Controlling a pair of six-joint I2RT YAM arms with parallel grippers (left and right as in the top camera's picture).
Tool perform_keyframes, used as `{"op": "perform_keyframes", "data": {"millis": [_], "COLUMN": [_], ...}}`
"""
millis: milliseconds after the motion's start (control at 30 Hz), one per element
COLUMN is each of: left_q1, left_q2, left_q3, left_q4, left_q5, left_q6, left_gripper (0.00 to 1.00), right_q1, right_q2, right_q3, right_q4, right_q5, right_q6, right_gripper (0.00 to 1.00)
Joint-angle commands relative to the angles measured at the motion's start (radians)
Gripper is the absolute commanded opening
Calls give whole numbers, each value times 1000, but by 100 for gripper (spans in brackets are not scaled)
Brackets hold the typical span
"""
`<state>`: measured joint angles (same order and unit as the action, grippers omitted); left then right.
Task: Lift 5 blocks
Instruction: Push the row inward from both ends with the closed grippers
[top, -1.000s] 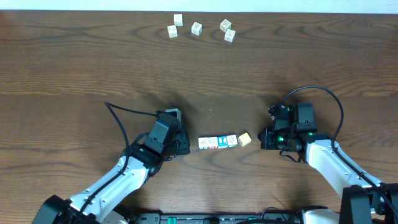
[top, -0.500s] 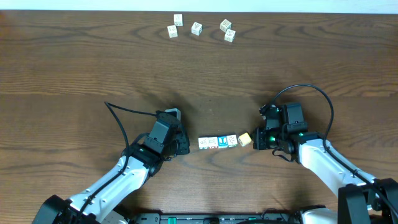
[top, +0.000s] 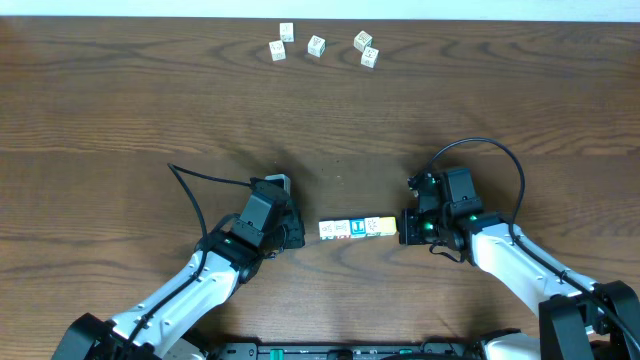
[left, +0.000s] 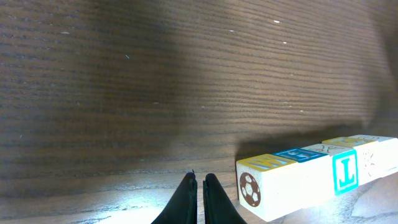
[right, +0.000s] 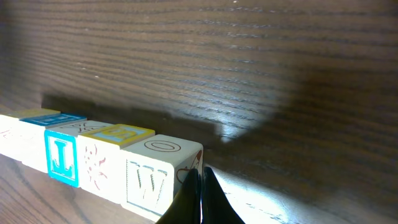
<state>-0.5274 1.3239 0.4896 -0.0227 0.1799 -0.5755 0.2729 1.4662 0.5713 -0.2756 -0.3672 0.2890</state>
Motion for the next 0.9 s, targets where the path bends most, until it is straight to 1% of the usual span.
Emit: {"op": "perform_keyframes", "data": {"millis": [0,267,867], "left_q1": [-2,-2,-2], "left_q2": [2,2,2], "left_q3": [5,5,4], "left_q4": [-2,-3,-48], "left_q5": [-13,-12,-13], "left_q6": [13,13,14], "left_gripper": [7,7,7], "right_q1": [16,16,17], "right_q2": [7,7,8], "right_q3": [18,18,18], "right_q4": [-1,33,33], "right_q5": [11,18,-34], "right_q6": [22,21,48], "right_gripper": [1,1,1]}}
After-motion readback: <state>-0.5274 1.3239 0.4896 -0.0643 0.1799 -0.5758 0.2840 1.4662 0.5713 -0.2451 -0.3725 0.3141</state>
